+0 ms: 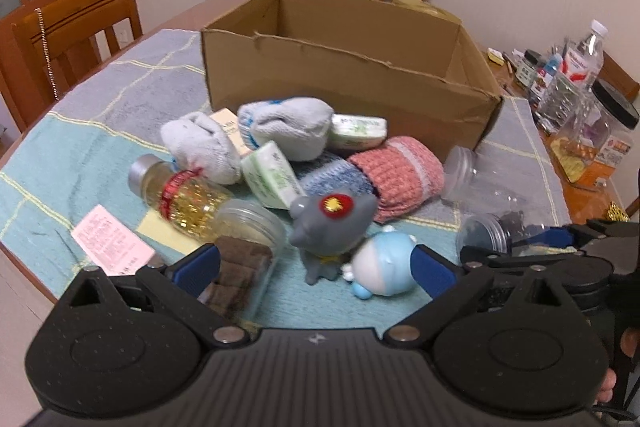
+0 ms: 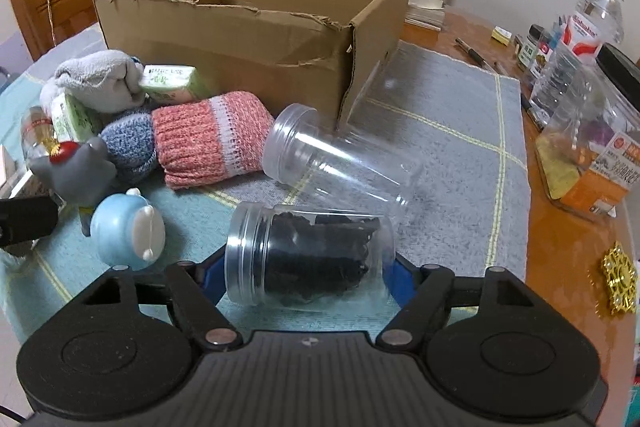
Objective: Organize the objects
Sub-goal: 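Grasp the clear jar of black items with the right gripper, then grasp the blue round toy with the left gripper while the right gripper holds the jar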
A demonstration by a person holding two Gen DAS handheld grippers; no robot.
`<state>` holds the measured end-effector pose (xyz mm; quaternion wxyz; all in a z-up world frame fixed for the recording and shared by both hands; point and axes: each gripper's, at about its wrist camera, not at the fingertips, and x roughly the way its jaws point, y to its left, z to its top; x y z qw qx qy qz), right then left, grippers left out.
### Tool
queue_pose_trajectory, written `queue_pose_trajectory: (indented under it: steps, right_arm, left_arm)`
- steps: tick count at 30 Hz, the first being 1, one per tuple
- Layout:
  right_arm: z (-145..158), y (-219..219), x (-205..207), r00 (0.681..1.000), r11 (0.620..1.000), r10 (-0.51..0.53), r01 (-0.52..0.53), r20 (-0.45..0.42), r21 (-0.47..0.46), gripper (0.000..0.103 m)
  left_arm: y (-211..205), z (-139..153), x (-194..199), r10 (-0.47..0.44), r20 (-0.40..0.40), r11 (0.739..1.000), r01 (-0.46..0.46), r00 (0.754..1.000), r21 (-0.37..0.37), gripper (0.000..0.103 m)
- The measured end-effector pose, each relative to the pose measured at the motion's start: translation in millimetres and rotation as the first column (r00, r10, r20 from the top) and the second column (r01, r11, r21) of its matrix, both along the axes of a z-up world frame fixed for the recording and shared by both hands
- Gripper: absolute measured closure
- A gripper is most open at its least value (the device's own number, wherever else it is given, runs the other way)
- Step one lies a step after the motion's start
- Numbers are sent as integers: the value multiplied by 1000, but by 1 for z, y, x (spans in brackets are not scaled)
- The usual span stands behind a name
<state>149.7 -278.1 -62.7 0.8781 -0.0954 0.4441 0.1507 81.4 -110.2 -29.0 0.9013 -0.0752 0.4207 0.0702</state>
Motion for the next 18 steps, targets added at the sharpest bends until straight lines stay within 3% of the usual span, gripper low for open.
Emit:
queue_pose_trajectory:
  steps: [8, 12, 15, 18]
  right_arm:
    - [5, -16, -6, 999, 999, 51, -51, -8, -7, 23]
    - [5, -21, -6, 998, 998, 58, -58, -5, -21, 23]
    - [4, -26, -6, 999, 998, 53, -53, -8, -17, 23]
    - [2, -30, -7, 999, 999, 48, -49, -17, -10, 23]
  left_arm:
    - [-17, -12, 11, -44, -38, 999, 43, 998, -28, 13]
    - [-26, -24, 19, -76, -78, 996, 72, 994, -57, 24]
    - [-31, -32, 24, -93, -103, 994, 85, 990, -76, 40]
    - [-34, -37, 27, -84, -114, 994, 75, 990, -76, 42]
